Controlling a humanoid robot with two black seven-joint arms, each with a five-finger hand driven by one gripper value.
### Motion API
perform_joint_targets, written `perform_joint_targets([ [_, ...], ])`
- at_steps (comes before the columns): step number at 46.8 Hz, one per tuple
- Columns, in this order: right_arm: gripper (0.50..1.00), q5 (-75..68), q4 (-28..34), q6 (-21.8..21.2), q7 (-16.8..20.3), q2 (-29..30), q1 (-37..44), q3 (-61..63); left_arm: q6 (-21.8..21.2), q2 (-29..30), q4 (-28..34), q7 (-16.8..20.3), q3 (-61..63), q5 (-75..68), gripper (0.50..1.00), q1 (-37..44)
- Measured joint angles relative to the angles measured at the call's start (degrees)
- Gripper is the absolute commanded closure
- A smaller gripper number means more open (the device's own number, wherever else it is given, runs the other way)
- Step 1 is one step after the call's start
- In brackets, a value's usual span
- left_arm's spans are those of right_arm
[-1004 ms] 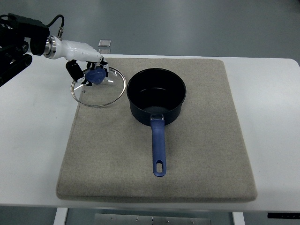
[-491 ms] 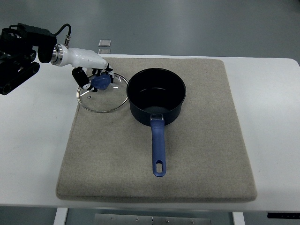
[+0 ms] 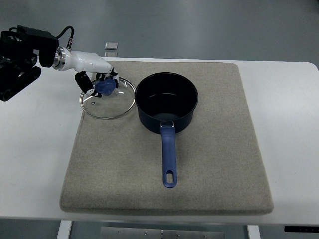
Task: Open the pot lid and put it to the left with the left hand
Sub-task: 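Lower the lid onto the mat beside the saucepan, nearer the left arm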
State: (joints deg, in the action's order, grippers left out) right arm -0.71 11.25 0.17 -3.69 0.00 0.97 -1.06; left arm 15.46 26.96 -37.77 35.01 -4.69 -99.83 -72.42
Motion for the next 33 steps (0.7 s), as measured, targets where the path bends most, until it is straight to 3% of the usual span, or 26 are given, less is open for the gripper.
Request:
perform_joint_targets([
  [33,0.583,0.0,0.0,0.0,0.0,0.0,0.0,0.0,-0.6,-1.6,1.2,0.0,0.0,0.0,1.000,0.9],
])
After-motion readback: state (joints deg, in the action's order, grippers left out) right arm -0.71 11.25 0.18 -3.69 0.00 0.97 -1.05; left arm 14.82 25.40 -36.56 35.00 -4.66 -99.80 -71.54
